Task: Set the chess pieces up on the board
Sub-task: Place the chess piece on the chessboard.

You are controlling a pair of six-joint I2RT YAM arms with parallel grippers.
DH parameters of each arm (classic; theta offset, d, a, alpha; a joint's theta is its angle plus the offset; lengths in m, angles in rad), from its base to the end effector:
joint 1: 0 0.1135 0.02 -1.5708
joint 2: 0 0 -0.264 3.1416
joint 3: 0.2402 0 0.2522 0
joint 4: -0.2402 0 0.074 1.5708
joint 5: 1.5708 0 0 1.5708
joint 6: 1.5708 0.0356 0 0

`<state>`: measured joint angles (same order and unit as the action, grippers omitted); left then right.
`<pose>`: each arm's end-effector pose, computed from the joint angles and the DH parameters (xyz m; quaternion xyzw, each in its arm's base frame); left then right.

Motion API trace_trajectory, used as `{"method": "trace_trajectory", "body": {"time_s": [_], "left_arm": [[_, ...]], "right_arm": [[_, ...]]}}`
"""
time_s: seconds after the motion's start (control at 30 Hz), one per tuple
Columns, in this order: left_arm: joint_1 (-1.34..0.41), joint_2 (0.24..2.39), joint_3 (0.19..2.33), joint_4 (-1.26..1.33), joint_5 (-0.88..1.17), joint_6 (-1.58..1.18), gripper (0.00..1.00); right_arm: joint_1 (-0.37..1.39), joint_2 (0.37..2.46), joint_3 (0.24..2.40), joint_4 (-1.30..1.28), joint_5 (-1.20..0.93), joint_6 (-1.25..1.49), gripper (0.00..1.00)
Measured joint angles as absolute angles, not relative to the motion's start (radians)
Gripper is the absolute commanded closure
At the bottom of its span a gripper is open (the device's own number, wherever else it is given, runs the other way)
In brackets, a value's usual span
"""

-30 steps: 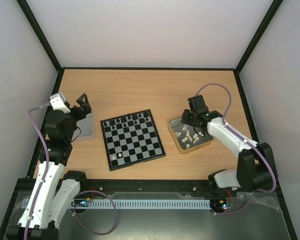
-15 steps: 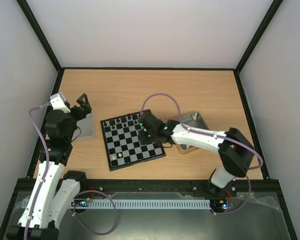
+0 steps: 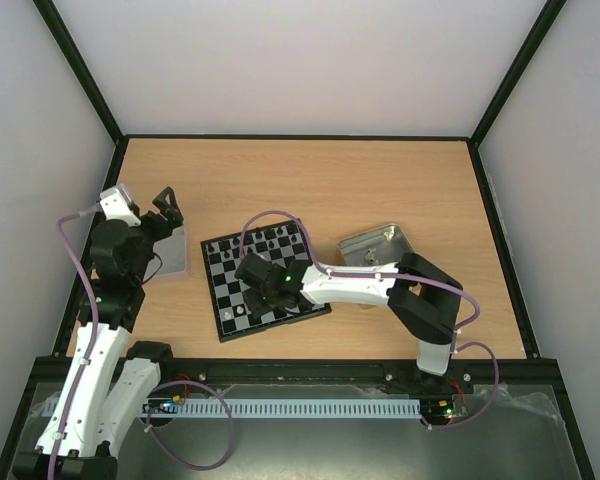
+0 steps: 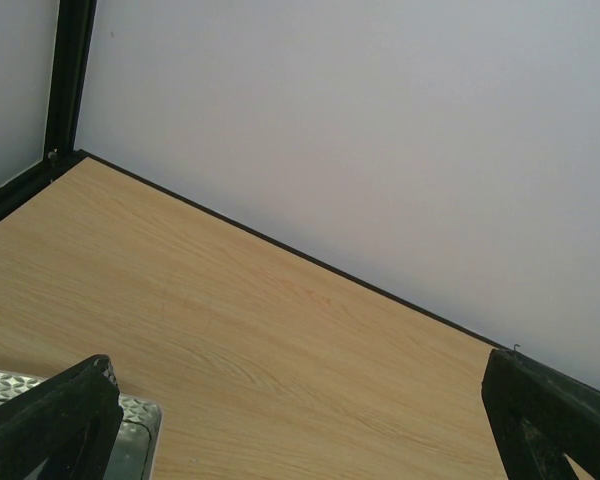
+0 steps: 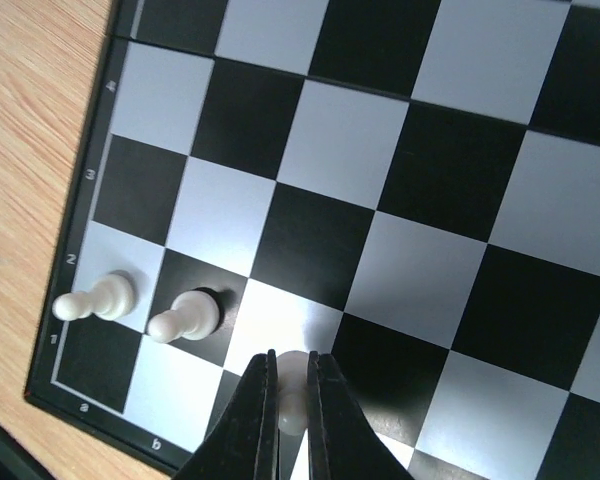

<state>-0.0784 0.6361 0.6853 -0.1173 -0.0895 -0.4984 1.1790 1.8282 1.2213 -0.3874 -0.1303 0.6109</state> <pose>0.1583 -0.0092 0.3349 -0.1820 0.7076 -0.1626 0.6631 0.1417 0.3550 0.1867 -0.2859 0.9132 0.2604 0.1288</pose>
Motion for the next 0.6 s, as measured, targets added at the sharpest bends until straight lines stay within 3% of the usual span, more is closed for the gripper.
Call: {"method": "trace_trajectory", "body": {"time_s": [0.6], "left_arm": [[-0.078, 0.635, 0.685, -0.118, -0.09, -0.499, 0.0]], "right_arm": [[1.185, 1.887, 1.234, -0.379, -0.18, 0.613, 0.97]]}}
